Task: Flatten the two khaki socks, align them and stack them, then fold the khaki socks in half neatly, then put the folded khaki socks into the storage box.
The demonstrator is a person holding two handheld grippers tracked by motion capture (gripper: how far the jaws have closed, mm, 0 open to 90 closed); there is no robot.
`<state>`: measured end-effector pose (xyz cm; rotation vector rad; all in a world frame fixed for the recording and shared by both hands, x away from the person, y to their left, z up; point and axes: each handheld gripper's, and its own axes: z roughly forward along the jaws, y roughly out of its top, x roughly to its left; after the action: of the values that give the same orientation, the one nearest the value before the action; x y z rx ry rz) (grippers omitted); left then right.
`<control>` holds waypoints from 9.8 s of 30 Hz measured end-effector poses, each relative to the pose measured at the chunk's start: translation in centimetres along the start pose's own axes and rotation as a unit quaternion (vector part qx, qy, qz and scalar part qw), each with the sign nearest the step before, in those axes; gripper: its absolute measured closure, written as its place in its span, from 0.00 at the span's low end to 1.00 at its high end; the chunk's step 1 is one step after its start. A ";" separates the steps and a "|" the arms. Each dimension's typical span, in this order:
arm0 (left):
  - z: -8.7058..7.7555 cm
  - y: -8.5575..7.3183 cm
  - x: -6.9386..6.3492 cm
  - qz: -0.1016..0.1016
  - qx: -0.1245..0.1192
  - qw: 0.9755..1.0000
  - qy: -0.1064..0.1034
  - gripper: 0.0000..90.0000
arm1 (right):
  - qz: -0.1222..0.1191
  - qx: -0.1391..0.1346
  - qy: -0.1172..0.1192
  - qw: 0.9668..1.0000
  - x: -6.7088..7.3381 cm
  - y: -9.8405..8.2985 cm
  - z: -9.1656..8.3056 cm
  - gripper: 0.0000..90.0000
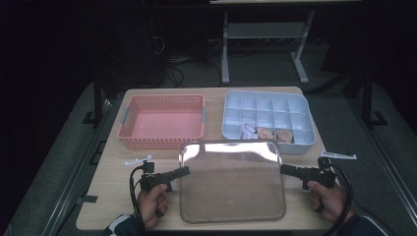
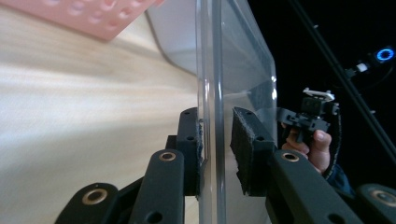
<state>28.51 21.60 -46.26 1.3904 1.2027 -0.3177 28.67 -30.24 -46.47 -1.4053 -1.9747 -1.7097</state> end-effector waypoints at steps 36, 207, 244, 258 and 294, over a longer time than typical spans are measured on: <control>12.5 12.5 -6.2 0.055 -0.022 0.997 -0.048 0.81 | -0.042 -0.082 -0.107 0.990 -0.6 12.2 -7.8 0.86; 23.0 15.8 -4.2 0.246 0.221 0.923 0.196 0.24 | -0.066 0.049 -0.254 0.964 -8.7 15.4 -1.9 0.43; 16.7 14.9 -6.9 0.343 0.193 0.905 0.159 0.24 | -0.170 0.066 -0.292 0.939 -4.3 15.7 -0.6 0.40; 10.9 13.3 -7.7 0.389 0.198 0.889 0.137 0.23 | -0.216 0.089 -0.273 0.933 -1.0 15.8 1.6 0.34; -2.1 5.6 -4.1 0.460 0.219 0.832 0.221 0.22 | -0.306 0.143 -0.211 0.917 4.9 9.6 2.7 0.33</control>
<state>30.17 22.90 -39.29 2.3660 0.6784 0.4709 34.14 -26.42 -37.55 -1.1974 -3.0107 -1.2679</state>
